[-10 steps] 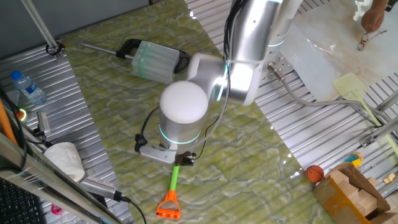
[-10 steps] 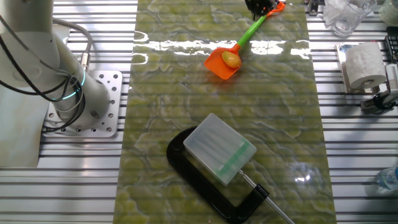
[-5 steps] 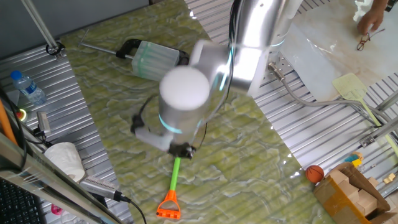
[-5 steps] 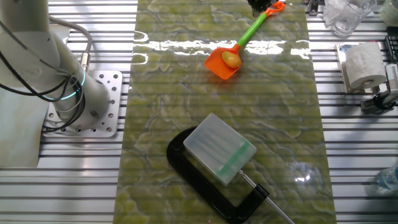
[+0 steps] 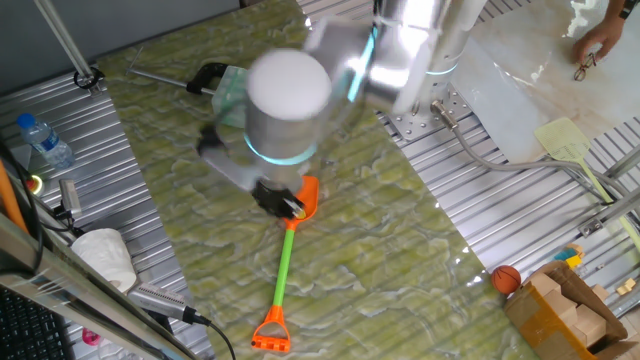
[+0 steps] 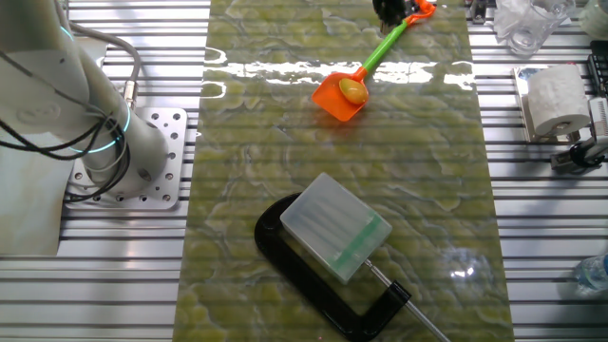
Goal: Use a shovel to scoop up an object
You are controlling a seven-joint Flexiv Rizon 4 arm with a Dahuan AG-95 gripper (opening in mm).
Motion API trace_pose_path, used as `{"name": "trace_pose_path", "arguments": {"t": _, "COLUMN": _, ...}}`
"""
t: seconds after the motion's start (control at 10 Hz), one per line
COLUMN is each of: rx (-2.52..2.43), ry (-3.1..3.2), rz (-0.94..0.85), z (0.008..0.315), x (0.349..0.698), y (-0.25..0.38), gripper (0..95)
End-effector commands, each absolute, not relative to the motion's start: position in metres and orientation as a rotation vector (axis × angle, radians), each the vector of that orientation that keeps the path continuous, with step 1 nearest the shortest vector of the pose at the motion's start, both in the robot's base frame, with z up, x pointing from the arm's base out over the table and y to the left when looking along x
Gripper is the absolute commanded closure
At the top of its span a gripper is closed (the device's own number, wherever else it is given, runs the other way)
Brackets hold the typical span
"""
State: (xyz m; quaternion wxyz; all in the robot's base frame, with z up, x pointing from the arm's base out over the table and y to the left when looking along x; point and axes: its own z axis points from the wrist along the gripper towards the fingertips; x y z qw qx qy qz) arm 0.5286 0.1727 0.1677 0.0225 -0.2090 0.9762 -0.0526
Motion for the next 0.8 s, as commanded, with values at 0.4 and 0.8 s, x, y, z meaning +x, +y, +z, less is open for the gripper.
{"name": "trace_pose_path", "arguments": {"t": 0.4, "rx": -0.418, "ry": 3.044, "rz": 0.054, "z": 0.193, "x": 0.556, "y": 0.102, "gripper": 95.0}}
{"name": "trace_pose_path", "arguments": {"t": 0.8, "rx": -0.327, "ry": 3.1, "rz": 0.035, "z": 0.208, "x": 0.549, "y": 0.09, "gripper": 95.0}}
